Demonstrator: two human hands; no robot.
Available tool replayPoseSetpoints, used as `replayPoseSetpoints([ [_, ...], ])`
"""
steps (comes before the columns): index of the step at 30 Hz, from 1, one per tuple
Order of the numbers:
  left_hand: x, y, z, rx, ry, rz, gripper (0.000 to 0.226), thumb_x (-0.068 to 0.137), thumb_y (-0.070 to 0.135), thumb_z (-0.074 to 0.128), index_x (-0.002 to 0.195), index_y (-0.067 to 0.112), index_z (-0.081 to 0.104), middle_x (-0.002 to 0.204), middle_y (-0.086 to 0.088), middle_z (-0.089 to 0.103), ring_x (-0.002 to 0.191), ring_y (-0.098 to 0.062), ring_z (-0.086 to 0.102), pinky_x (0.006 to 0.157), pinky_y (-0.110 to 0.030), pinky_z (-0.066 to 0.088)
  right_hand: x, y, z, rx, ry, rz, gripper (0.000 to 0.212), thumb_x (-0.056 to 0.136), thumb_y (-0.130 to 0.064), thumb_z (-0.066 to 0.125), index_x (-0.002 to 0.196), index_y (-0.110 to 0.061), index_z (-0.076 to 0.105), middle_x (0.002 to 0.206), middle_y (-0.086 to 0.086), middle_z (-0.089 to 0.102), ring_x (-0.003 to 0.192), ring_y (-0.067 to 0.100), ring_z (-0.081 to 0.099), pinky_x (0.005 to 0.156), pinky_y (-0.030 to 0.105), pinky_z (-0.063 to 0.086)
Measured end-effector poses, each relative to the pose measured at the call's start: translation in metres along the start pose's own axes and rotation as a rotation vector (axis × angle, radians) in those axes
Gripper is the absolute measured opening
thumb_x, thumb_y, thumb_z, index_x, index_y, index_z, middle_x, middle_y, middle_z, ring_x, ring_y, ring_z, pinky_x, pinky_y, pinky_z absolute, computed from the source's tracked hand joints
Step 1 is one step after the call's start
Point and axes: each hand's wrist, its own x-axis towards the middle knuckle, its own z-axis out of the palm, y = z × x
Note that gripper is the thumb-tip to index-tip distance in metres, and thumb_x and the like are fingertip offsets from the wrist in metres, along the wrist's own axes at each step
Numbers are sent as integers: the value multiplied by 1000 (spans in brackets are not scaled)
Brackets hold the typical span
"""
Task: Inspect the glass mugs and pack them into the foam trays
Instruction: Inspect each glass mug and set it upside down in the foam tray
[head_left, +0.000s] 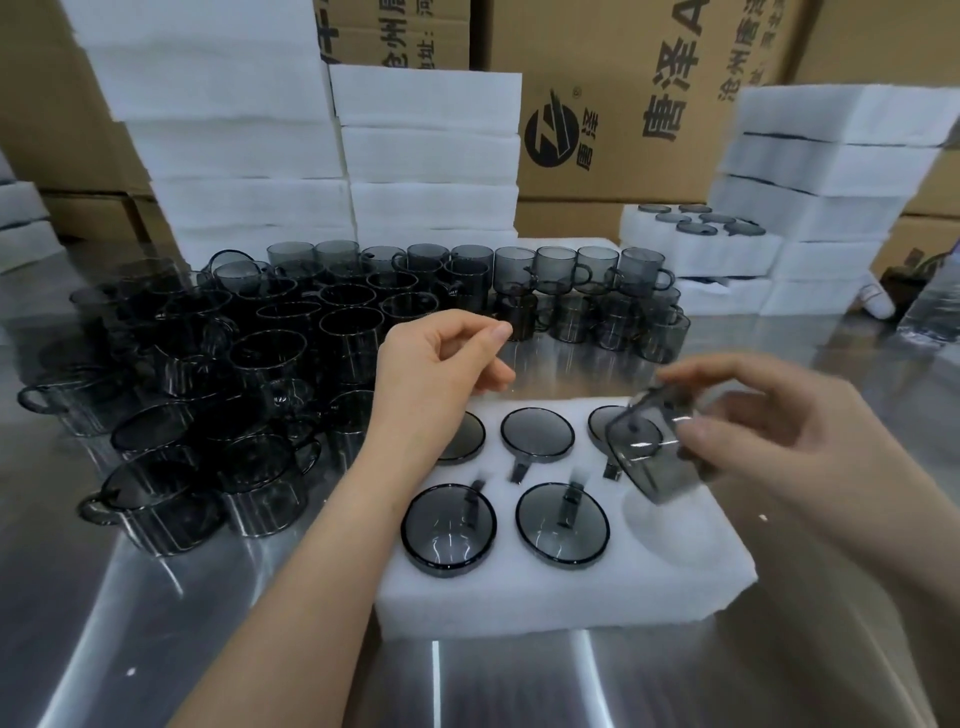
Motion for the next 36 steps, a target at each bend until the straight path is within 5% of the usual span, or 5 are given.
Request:
replayPoseSetpoints([
  [18, 1, -6, 1, 215, -72, -6, 21, 96, 23, 59, 81, 20, 73, 70, 4, 73, 63, -14, 69, 74, -37, 59, -23, -8, 8, -636, -106, 46, 53, 55, -80, 63, 99, -49, 64, 103, -26, 50, 85, -5, 55, 68, 15, 41],
  [23, 1, -6, 1, 229, -79, -8, 21, 96, 23, 59, 81, 21, 73, 70, 5, 73, 63, -13, 68, 75, -37, 59, -23, -6, 14, -767, -96, 141, 61, 61, -77, 60, 110, -42, 66, 92, -19, 51, 85, 0, 54, 71, 21, 38],
  [28, 1, -4, 1, 239, -89, -19, 20, 96, 23, 59, 81, 21, 73, 70, 5, 73, 64, -14, 69, 73, -30, 58, -30, -1, 24, -921, -169, 109, 83, 70, -81, 32, 123, -28, 67, 124, -9, 50, 118, 15, 50, 93, 32, 40],
  [32, 0, -3, 1, 245, -94, -16, 21, 96, 21, 59, 79, 22, 72, 69, 5, 72, 63, -13, 68, 70, -23, 55, -48, 12, 40, -1017, -60, 10, 88, 97, -65, 13, 111, -2, 72, 121, 19, 65, 107, 40, 66, 76, 52, 56],
  [36, -1, -2, 2, 261, -105, -14, 21, 95, 21, 59, 79, 22, 73, 69, 5, 72, 63, -11, 67, 69, -18, 54, -59, 18, 42, -1076, -113, -47, 96, 94, -70, 8, 116, 1, 69, 125, 17, 64, 115, 32, 63, 81, 44, 56],
])
